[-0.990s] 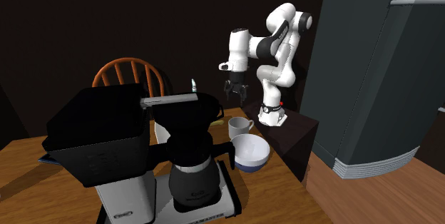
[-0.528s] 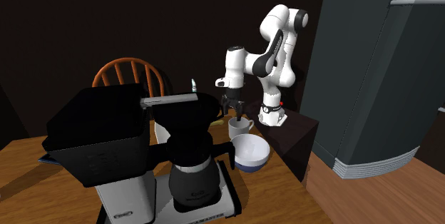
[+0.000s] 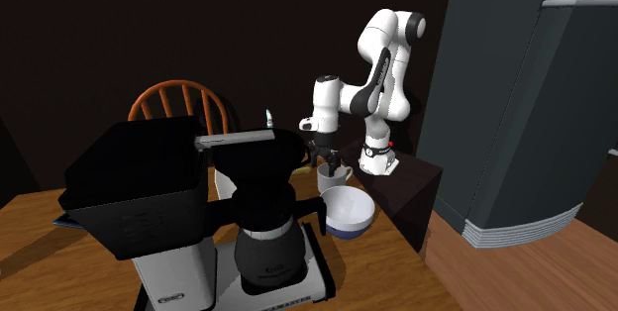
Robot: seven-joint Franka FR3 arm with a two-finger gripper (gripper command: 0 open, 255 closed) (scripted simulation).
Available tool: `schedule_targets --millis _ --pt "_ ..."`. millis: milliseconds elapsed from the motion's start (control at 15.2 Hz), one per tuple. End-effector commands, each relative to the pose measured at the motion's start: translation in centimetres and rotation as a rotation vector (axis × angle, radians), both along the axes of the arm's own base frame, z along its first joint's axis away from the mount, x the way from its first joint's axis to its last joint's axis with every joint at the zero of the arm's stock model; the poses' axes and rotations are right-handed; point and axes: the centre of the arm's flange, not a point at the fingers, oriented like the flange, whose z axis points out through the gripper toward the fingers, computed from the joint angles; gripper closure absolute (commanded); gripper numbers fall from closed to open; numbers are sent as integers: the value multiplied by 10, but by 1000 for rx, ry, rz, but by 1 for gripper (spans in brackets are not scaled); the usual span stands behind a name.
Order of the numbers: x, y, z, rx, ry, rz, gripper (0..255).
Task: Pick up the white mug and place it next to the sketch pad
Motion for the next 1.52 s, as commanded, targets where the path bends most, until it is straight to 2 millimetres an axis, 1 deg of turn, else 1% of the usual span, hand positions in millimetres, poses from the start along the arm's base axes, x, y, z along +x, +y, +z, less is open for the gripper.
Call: schedule_targets --millis 0,264,330,924,1452 --pt "0 0 -2 0 0 0 0" --pt "0 0 -2 0 0 0 0" --pt "0 0 -2 0 0 0 255" --pt "0 0 -2 0 0 0 255" --pt "0 0 41 0 0 0 255"
